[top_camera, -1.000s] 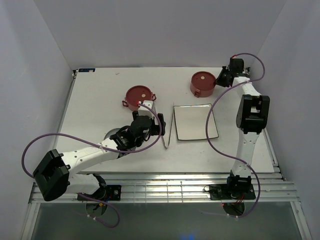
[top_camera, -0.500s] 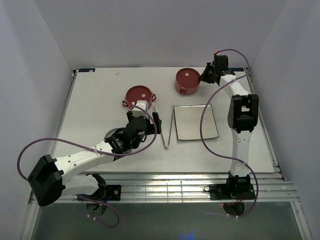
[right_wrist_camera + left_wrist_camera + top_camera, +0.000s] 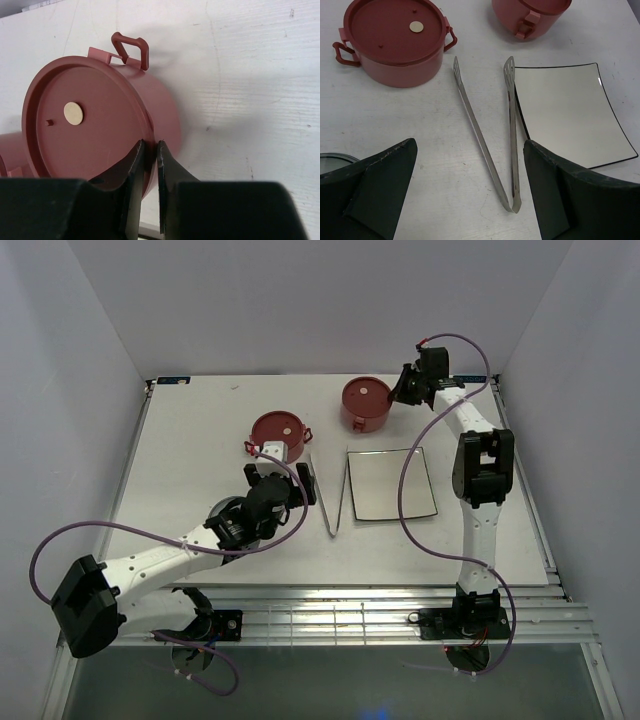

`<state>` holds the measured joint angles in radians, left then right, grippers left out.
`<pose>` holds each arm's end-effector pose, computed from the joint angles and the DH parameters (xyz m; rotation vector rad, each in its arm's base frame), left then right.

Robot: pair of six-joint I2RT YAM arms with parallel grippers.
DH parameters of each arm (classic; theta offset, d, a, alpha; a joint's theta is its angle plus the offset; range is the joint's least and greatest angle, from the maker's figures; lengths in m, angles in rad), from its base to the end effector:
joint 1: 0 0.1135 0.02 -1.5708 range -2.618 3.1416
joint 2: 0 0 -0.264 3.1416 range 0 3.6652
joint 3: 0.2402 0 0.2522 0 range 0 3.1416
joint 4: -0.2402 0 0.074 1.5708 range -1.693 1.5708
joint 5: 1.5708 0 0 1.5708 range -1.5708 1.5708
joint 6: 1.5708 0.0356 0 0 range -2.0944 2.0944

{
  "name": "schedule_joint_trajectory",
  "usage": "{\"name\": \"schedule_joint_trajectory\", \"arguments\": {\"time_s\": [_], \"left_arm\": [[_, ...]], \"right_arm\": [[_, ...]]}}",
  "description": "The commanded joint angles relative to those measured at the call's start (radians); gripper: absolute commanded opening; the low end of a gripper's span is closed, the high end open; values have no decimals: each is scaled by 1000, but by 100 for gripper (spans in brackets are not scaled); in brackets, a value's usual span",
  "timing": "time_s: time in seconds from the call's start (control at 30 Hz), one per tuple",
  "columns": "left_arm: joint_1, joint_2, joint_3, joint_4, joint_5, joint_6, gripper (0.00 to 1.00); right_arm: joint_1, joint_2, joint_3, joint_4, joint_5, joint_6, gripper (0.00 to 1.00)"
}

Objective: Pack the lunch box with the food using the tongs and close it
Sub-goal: Pick up the packing box from the center of the board, then place the packing box at the center of the board.

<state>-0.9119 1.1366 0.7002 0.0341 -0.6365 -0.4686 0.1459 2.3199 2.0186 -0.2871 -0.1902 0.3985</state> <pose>0.1702 -0.1853 0.2637 0.0136 1.9030 -0.3106 0.5354 0.0855 0.2310 0.1650 2.1870 0.5162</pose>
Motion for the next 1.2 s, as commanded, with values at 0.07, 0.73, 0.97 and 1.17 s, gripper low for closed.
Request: {"name": "schedule_joint_trajectory", "arguments": {"time_s": [0.07, 0.73, 0.97, 1.17], "left_arm": [[-2, -61, 106, -109, -15, -64, 98], [68, -179, 556, -643, 74, -51, 98], [70, -251, 548, -678, 138, -58, 98], [70, -248, 544, -695, 164, -61, 98]], "right_arm": [[7, -194, 5, 29, -63, -59, 8], [313, -648, -511, 23, -80, -161, 8], [467, -743, -702, 49, -130, -254, 8], [579, -705, -681, -44, -190, -361, 8]]}}
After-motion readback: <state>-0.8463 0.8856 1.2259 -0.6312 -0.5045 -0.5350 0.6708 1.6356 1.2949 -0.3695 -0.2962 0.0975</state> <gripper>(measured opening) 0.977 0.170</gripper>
